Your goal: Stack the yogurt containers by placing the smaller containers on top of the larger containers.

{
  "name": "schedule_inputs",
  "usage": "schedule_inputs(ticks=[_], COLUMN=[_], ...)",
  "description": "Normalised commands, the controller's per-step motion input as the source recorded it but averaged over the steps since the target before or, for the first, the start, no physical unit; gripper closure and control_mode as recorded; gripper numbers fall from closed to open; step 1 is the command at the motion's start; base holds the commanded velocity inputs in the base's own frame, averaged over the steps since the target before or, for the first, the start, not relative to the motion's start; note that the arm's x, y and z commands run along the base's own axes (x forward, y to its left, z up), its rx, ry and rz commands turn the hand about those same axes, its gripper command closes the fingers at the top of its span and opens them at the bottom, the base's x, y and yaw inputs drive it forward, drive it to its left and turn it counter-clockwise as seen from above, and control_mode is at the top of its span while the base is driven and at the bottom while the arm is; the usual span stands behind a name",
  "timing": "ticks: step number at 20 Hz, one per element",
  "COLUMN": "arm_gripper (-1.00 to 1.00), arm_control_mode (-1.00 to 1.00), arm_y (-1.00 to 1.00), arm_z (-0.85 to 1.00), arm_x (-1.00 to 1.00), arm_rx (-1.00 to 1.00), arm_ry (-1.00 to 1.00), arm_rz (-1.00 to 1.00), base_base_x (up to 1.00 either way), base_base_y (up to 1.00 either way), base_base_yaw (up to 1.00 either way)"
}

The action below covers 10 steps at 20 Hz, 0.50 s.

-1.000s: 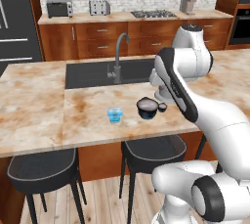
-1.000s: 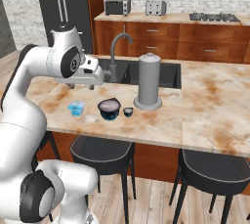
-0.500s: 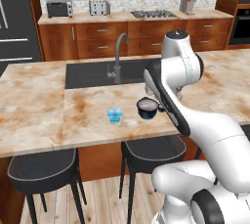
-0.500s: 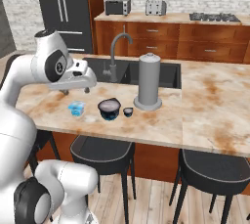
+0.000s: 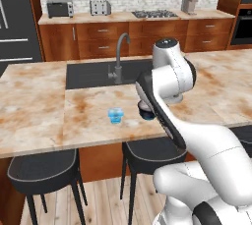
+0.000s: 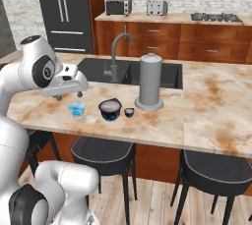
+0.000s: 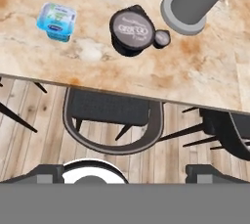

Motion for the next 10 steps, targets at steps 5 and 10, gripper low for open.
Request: schedule_inputs(ticks=[5,10], arm_gripper=[-1.00,-1.00], arm_control_mode=[-1.00,-1.00], arm_y=[0.13,0.26], arm_z=[-0.15,-0.19], arm_x=[-0.09,-0.03], arm_rx=[0.01,0.01], arm_ry=[0.01,0.01], arm_rz=[0.00,0.00], base_base_x=[0.00,0.00], base_base_y=[0.00,0.00], base_base_yaw=[0.00,0.00])
